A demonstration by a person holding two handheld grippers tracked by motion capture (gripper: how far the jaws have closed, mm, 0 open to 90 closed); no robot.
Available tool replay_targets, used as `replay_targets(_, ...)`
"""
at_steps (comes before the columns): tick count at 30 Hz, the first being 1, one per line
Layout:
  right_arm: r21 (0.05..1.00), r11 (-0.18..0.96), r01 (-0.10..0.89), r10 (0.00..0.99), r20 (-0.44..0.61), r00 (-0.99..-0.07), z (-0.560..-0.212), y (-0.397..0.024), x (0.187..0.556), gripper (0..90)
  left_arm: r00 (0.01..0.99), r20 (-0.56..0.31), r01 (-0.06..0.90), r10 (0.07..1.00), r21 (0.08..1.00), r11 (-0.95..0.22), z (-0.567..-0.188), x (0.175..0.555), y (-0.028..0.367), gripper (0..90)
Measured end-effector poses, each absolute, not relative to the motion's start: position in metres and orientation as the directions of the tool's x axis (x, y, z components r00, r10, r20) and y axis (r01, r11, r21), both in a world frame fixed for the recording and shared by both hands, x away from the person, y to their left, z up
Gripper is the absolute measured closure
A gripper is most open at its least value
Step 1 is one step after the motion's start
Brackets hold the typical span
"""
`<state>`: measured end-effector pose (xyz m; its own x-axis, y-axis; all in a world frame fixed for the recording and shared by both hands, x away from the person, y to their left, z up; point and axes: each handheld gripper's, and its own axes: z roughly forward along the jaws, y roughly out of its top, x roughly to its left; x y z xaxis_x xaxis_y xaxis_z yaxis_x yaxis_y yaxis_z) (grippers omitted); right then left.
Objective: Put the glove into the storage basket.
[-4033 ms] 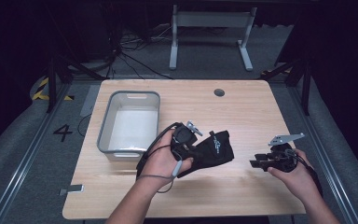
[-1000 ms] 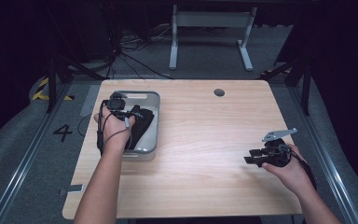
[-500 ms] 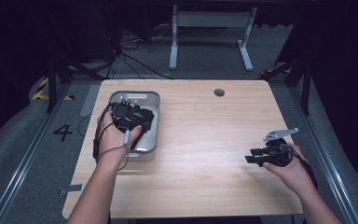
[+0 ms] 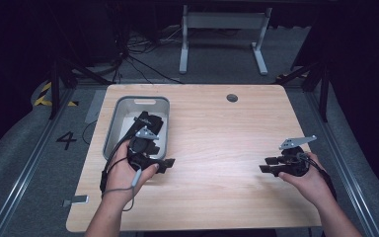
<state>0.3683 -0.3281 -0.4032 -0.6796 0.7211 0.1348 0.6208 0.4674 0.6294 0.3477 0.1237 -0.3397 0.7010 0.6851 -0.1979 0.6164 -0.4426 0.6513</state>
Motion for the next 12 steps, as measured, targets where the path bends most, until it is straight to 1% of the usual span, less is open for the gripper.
replay_targets(2,0.628,0.466,0.623,0.722,0.136,-0.678,-0.403,-0.329,0.368,55.7,0.716,-0.204,0.611,0.667,0.646,-0.458,-0.346,0.343,0.122,31.4)
replay_targets(5,0.627,0.468,0.623,0.721,0.137,-0.679,-0.404,-0.329,0.369,55.7,0.755,-0.208,0.594,0.622,0.617,-0.516,-0.356,0.34,0.118,30.2)
replay_targets(7,0.624,0.471,0.624,0.719,0.138,-0.681,-0.405,-0.329,0.369,55.7,0.761,-0.234,0.602,0.605,0.605,-0.522,-0.363,0.339,0.119,30.1)
replay_targets(10,0.624,0.471,0.623,0.719,0.138,-0.681,-0.405,-0.33,0.37,55.6,0.763,-0.21,0.595,0.612,0.598,-0.537,-0.369,0.339,0.12,29.0)
replay_targets(12,0.626,0.469,0.623,0.719,0.138,-0.681,-0.405,-0.33,0.37,55.4,0.76,-0.213,0.6,0.614,0.594,-0.536,-0.372,0.338,0.121,27.7)
